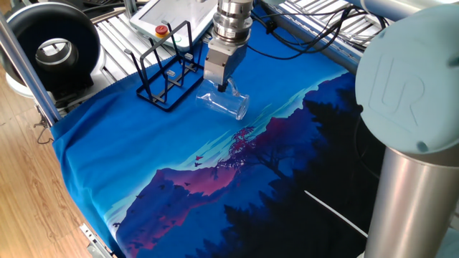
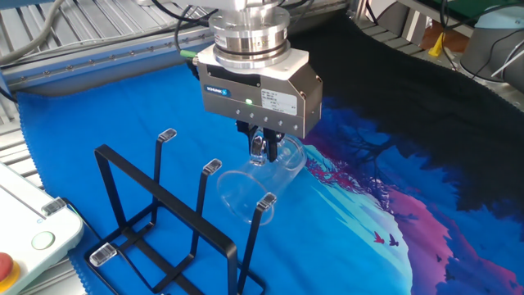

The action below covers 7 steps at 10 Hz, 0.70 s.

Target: Put the cup on the cup rack

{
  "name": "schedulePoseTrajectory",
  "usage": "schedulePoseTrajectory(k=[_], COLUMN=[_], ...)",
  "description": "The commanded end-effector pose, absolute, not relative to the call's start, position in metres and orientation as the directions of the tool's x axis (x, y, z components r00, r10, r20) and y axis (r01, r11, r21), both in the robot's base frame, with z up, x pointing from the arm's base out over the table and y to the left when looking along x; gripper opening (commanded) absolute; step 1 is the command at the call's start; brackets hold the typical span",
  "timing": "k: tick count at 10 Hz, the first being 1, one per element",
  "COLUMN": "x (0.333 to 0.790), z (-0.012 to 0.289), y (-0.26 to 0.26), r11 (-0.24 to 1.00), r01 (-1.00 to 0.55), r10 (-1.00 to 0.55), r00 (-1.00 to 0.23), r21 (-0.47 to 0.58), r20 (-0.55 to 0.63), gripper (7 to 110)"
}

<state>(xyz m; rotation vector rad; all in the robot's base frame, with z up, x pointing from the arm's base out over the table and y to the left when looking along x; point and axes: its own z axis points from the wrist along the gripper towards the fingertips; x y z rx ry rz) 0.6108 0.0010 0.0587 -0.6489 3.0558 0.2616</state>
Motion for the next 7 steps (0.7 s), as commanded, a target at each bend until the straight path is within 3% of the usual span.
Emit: schedulePoseTrajectory(k=[1,7], x=[0.611,0.601], z=[0.061,0.064], y=[0.003,-0.004], r11=[0.902,0.906], r01=[-0.394,-0.390], r10=[-0.393,-0.393], r00=[-0.919,-0.920], r21=[0.173,0.168], r20=[-0.046,-0.016], gripper=[22,22])
